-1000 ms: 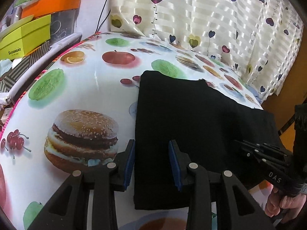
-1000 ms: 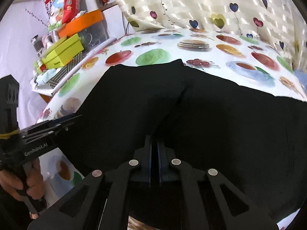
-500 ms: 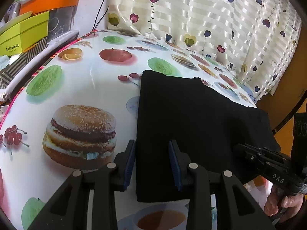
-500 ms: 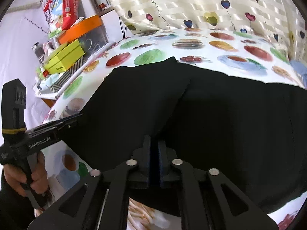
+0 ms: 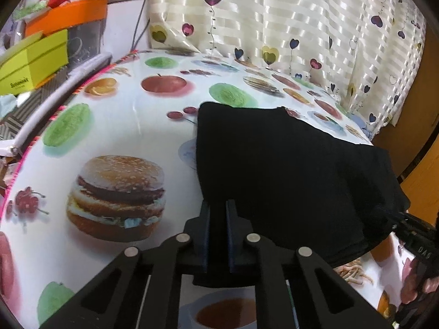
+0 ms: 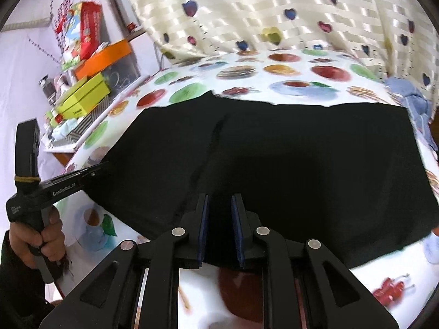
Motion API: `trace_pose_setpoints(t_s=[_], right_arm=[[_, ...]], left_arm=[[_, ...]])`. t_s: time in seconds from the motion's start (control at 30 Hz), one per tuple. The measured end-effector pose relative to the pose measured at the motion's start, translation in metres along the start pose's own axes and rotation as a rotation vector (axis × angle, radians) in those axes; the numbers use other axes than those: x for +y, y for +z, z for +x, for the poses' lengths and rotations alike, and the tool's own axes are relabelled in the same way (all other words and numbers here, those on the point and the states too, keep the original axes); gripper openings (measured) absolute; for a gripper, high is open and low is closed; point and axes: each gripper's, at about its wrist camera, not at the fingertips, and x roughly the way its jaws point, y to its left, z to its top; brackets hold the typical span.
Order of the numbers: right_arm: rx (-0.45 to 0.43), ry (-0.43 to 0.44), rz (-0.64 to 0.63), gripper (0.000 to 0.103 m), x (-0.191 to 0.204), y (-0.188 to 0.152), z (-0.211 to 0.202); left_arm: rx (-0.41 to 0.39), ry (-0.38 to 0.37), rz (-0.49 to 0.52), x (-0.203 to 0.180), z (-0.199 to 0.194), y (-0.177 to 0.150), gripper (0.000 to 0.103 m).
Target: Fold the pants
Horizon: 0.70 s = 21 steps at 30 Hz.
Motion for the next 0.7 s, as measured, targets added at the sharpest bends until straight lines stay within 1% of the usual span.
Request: trace_pose_setpoints(t_s=[0.1, 0.23, 0.27, 0.33, 0.37, 0.4, 0.47, 0.57, 0.63, 0.7], right_arm=[[-0.020, -0.020, 0.030, 0.018, -0.013, -0.004, -0.014], [-0.038, -0.047, 0.085, 0.018, -0.034, -0.012, -0.028], [-0.038, -0.054, 0.104, 0.018, -0.040, -0.015, -0.031], [-0.037, -0.072, 0.135, 0.025, -0.052, -0.021, -0.036], [-0.034, -0.083, 0.154, 0.034, -0.058, -0.024, -0.037], [-0.030, -0.089, 0.172, 0.039, -0.064, -0.027, -0.037], [-0.032, -0.076, 0.210, 0.039, -0.073, -0.031, -0.041], [-0.049, -0.084, 0.217, 0.039, -0.075, -0.030, -0.049], [-0.060, -0.090, 0.215, 0.039, -0.074, -0.029, -0.054], [-0.068, -0.091, 0.226, 0.039, -0.076, -0.029, -0.058]], left_arm=[[-0.010, 0.007, -0.012, 0.008, -0.006, -0.003, 0.010], [-0.016, 0.029, -0.048, 0.027, -0.015, -0.007, 0.010], [-0.016, 0.027, -0.043, 0.031, -0.017, -0.010, 0.010], [-0.005, -0.007, -0.052, 0.040, -0.020, -0.013, 0.012], [-0.003, -0.020, -0.058, 0.043, -0.021, -0.015, 0.016], [-0.002, -0.021, -0.060, 0.044, -0.023, -0.016, 0.018], [-0.012, -0.012, -0.059, 0.044, -0.027, -0.015, 0.018], [-0.064, 0.014, -0.044, 0.035, -0.039, -0.010, 0.017], [-0.097, 0.001, -0.031, 0.027, -0.046, -0.006, 0.017], [-0.111, -0.023, -0.015, 0.015, -0.049, -0.002, 0.017]])
